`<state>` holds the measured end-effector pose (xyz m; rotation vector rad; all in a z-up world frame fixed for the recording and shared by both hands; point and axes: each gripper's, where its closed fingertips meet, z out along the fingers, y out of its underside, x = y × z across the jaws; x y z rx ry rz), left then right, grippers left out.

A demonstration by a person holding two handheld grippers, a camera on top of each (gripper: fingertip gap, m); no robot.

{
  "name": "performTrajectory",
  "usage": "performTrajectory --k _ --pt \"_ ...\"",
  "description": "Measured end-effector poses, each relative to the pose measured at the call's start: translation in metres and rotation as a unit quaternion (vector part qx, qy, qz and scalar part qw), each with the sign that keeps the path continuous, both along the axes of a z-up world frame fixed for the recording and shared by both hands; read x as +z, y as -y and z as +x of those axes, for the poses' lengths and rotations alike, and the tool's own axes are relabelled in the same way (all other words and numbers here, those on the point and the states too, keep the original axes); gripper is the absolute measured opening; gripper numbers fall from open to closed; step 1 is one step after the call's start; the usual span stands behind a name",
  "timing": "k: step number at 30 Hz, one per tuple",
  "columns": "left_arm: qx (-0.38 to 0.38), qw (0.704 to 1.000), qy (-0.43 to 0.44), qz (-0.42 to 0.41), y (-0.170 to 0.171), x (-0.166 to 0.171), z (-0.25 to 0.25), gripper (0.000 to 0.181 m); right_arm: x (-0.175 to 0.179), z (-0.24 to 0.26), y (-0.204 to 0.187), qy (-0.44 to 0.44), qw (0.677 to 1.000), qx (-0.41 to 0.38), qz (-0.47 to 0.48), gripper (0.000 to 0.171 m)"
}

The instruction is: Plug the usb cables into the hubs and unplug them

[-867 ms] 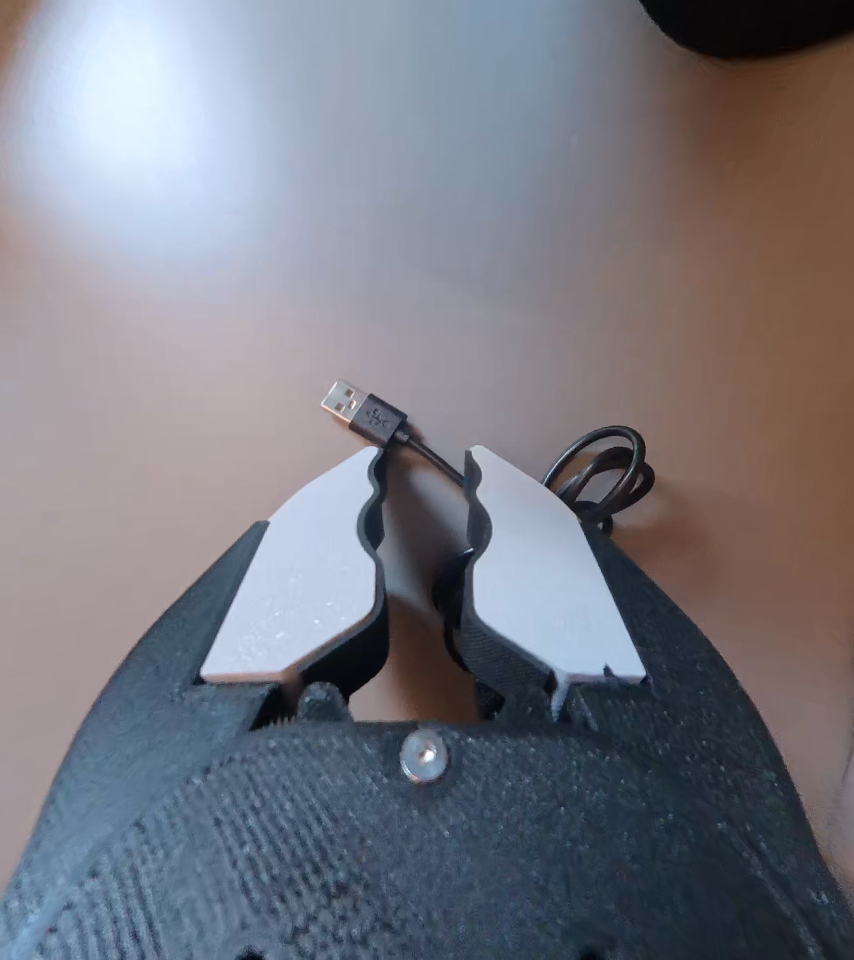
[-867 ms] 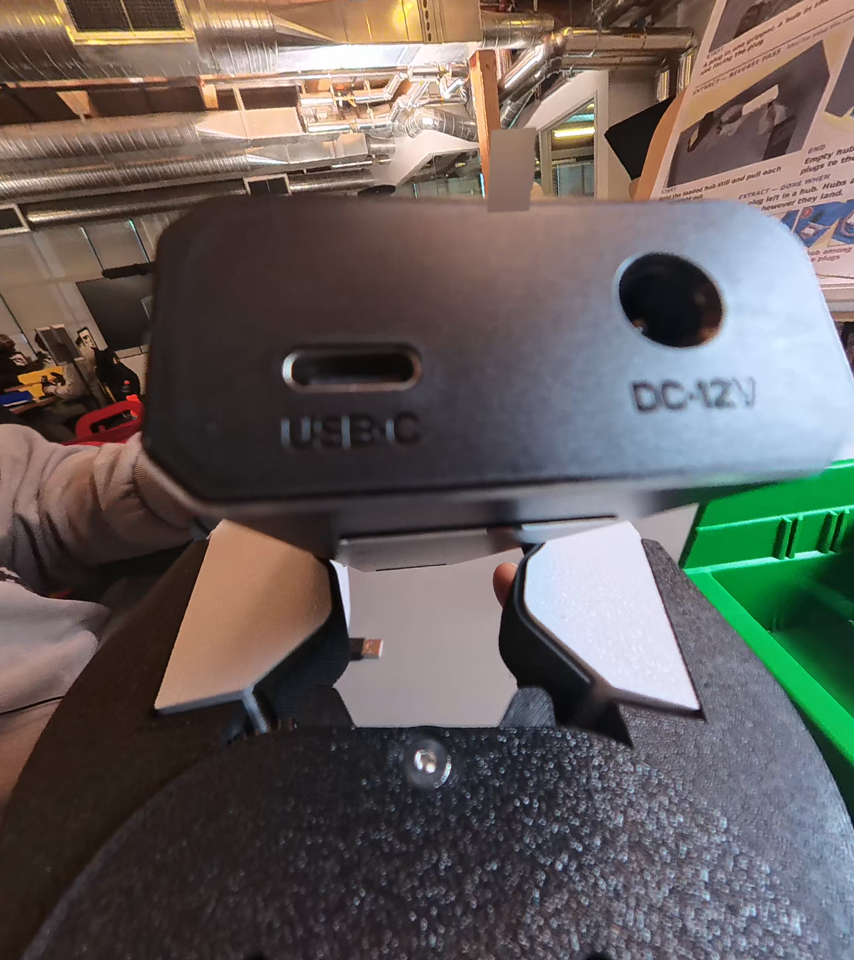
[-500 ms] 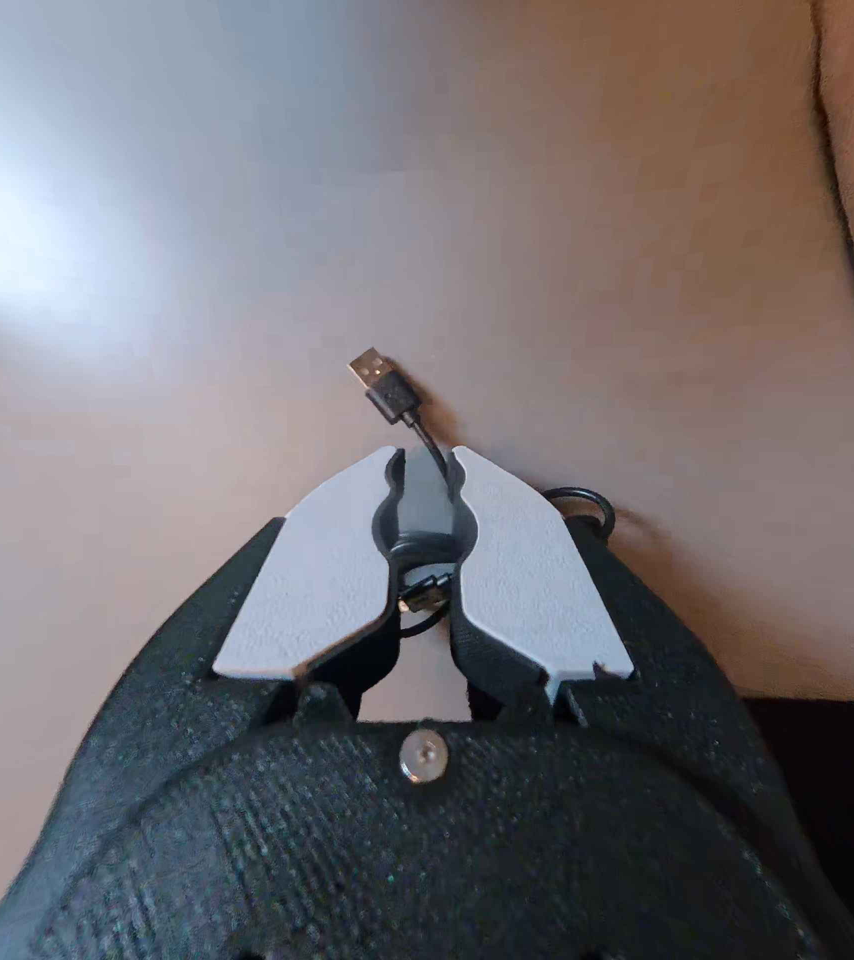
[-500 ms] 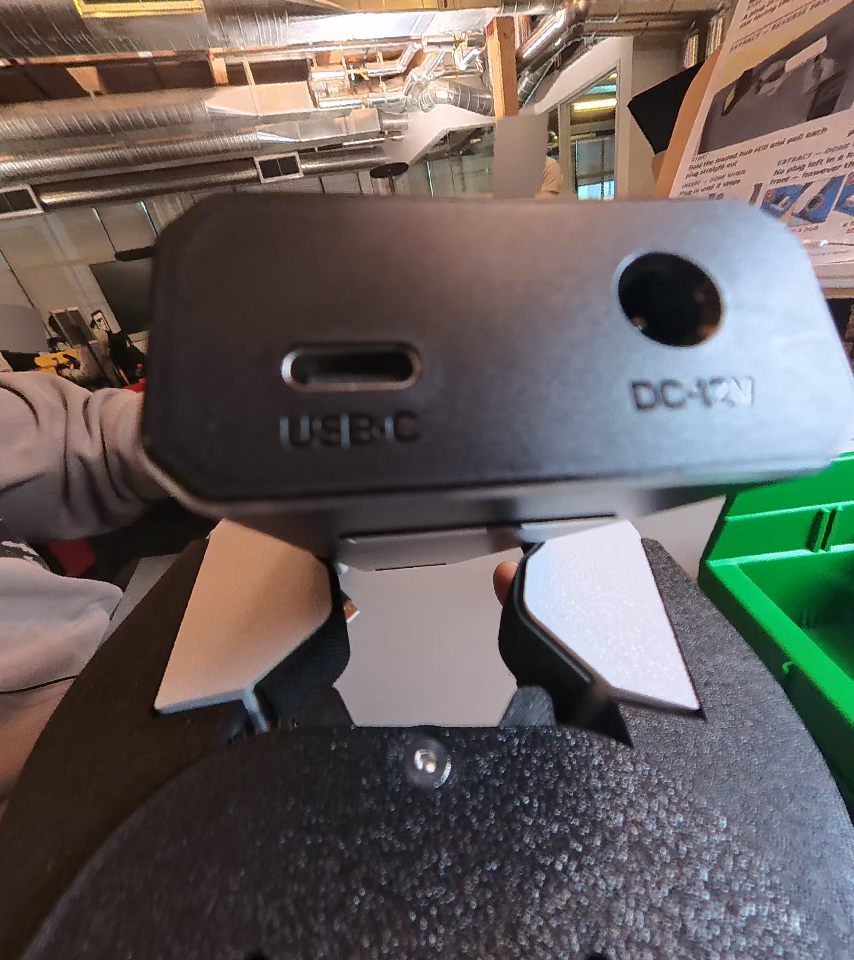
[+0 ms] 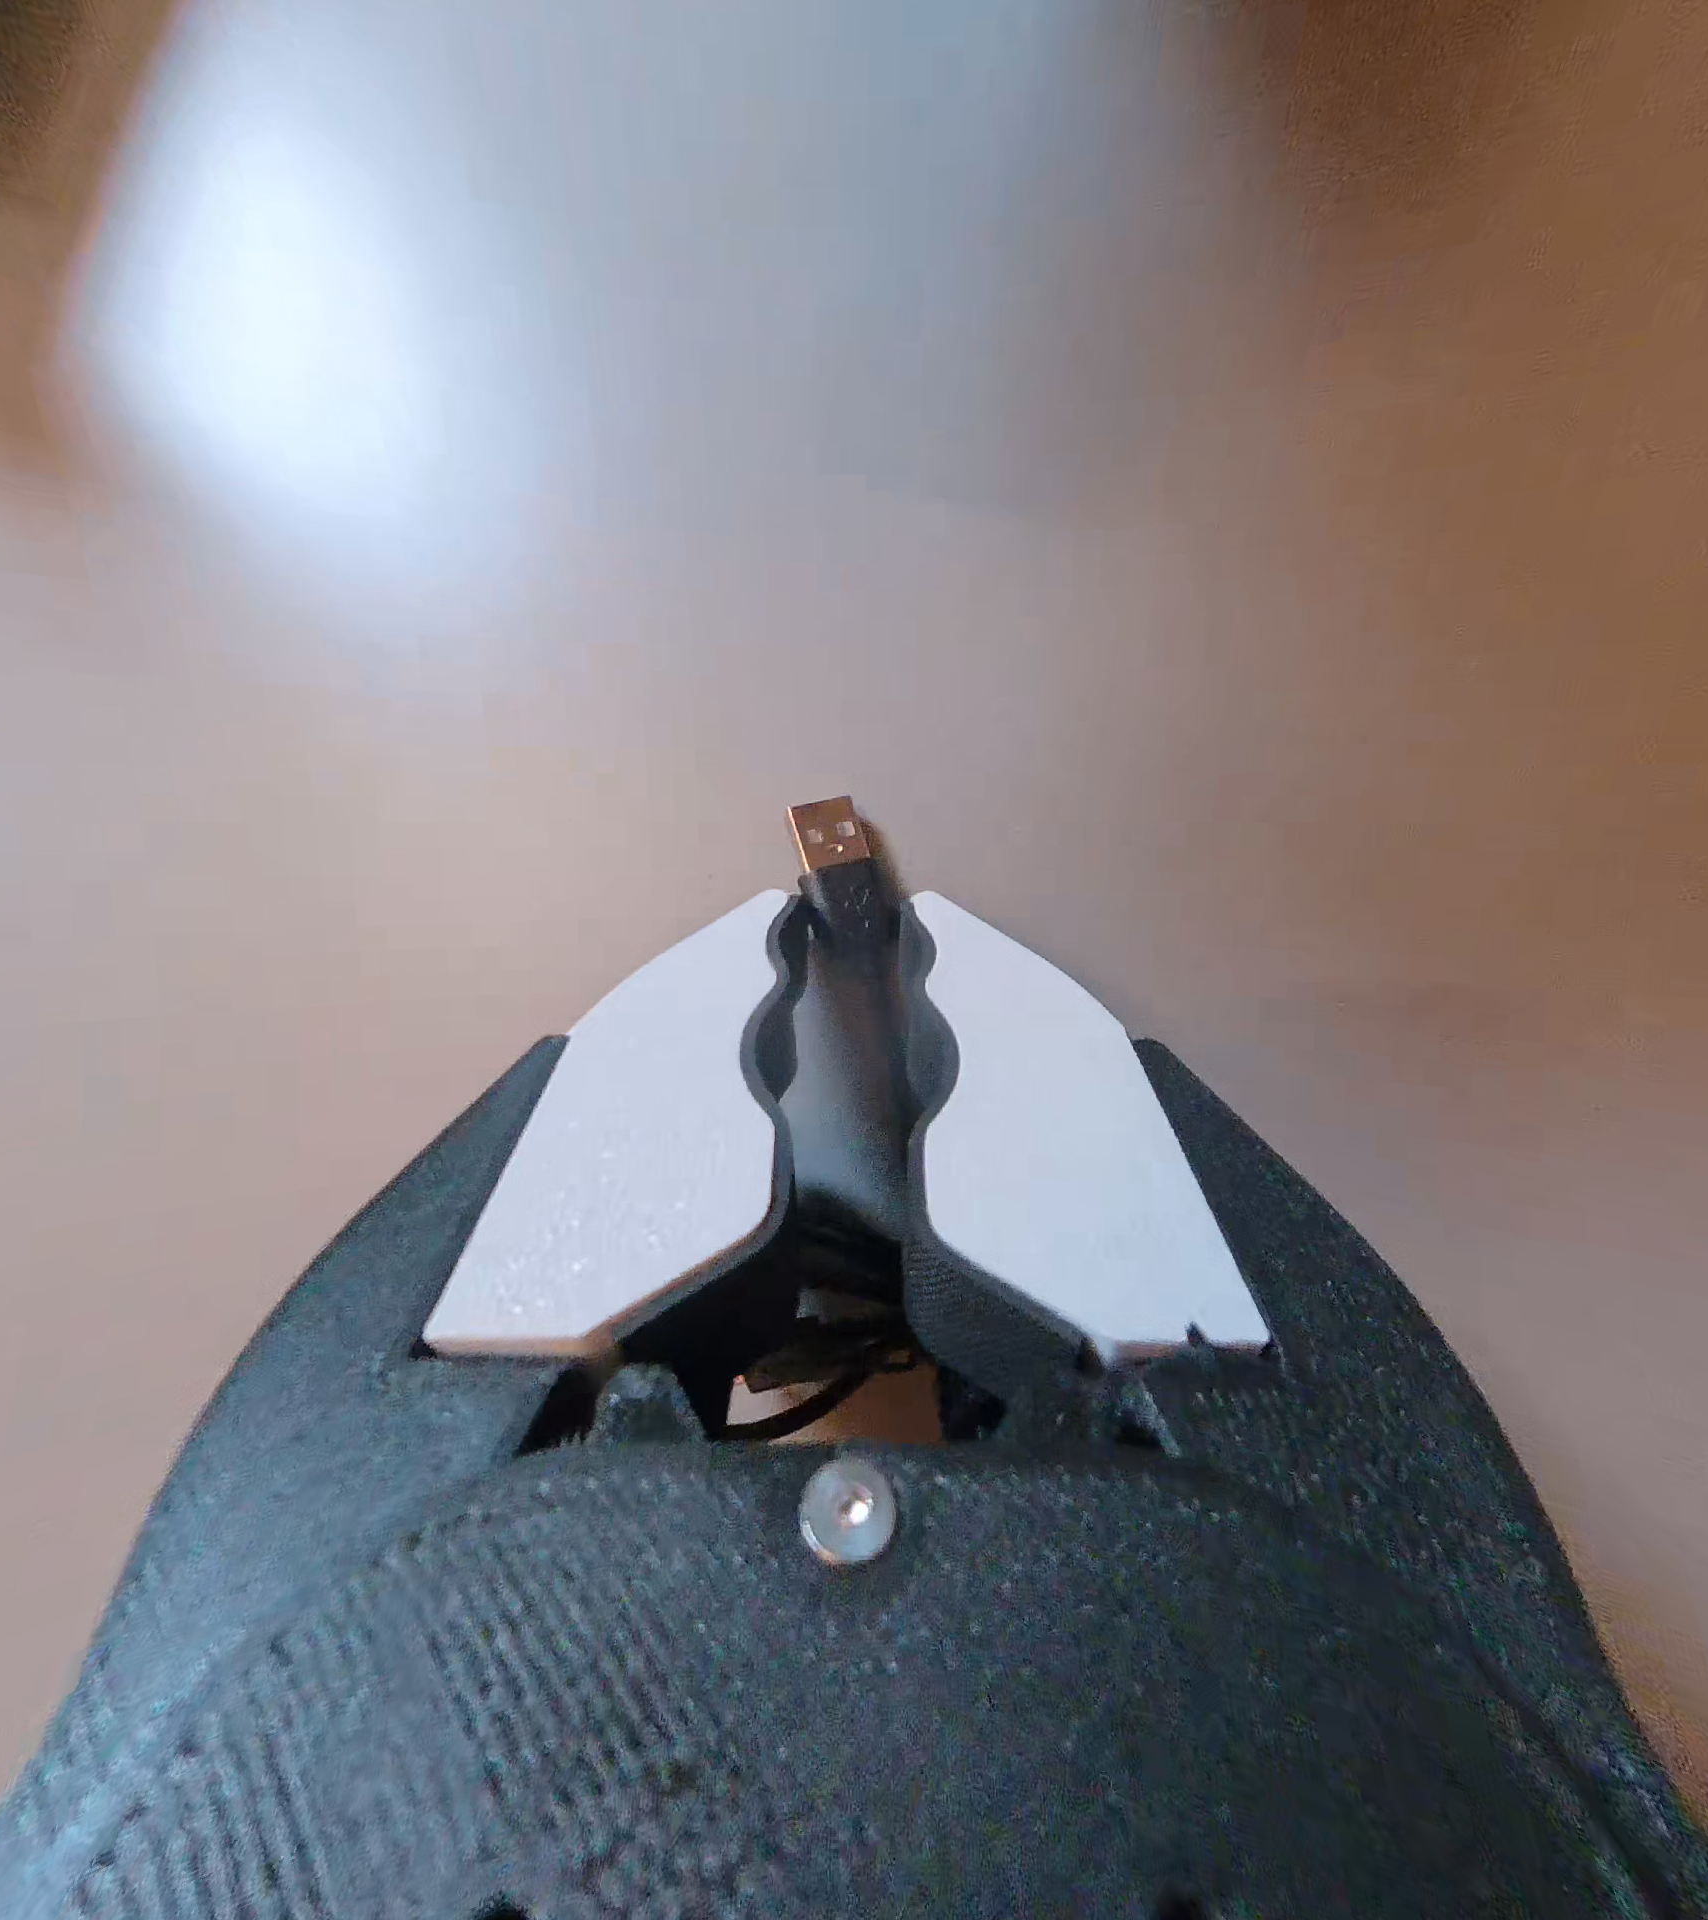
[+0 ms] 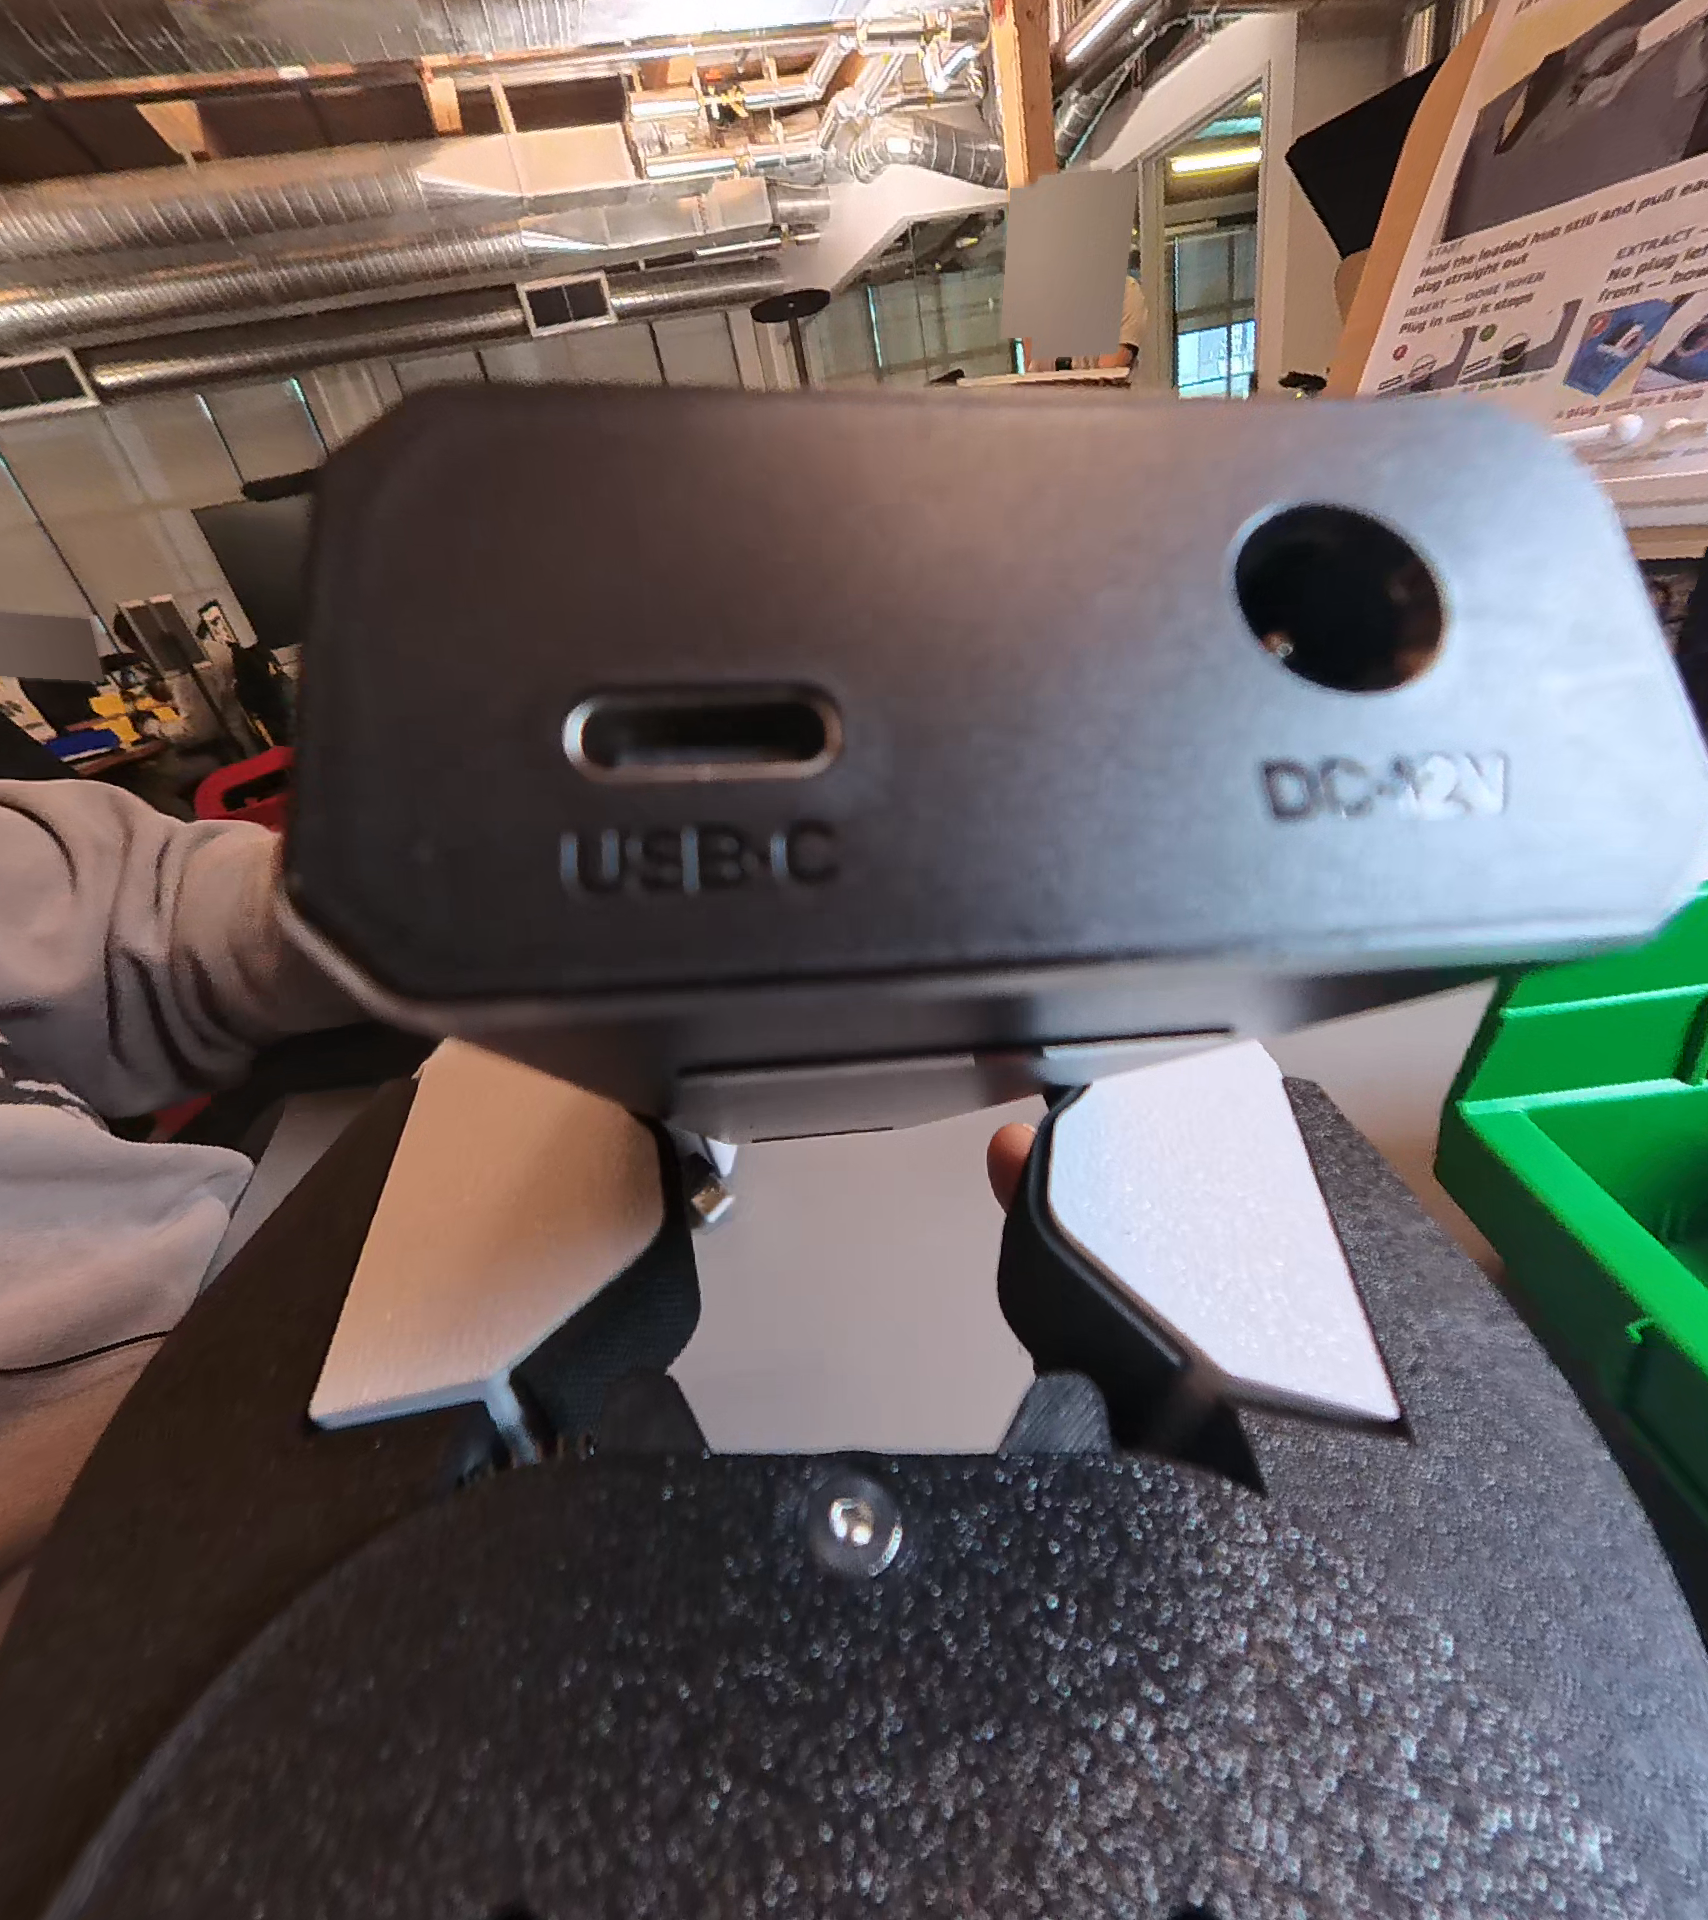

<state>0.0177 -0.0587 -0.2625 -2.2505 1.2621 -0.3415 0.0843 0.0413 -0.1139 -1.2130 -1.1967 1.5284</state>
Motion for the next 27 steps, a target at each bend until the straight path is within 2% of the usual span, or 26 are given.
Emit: performTrajectory --k 1,3,6,9,14,17,21,27 --pt "-0.023 0.999 0.041 0.011 0.002 0.007 0.006 0.017 0.0 0.0 0.002 -0.005 1.0 0.007 0.002 0.071" --pt "-0.08 0.983 0.159 0.034 0.012 0.032 0.019 0.017 0.004 0.002 0.01 -0.022 0.999 0.032 0.003 0.071" --pt "-0.138 0.932 0.329 0.065 0.029 0.081 0.029 0.016 0.008 0.004 0.025 -0.037 0.997 0.075 0.005 0.071" --pt "-0.159 0.895 0.41 0.071 0.038 0.107 0.029 0.016 0.004 0.003 0.041 -0.03 0.993 0.113 0.011 0.071" --pt "-0.161 0.899 0.4 0.073 0.042 0.104 0.032 0.016 -0.006 -0.004 0.067 -0.009 0.987 0.159 0.028 0.071" --pt "-0.142 0.915 0.37 0.078 0.038 0.098 0.031 0.016 -0.009 -0.007 0.078 -0.004 0.984 0.177 0.029 0.071" --pt "-0.104 0.936 0.325 0.081 0.029 0.089 0.028 0.016 -0.014 -0.008 0.081 0.004 0.982 0.185 0.03 0.071" --pt "-0.057 0.953 0.284 0.09 0.018 0.086 0.027 0.016 -0.017 -0.01 0.082 0.009 0.982 0.186 0.029 0.071"
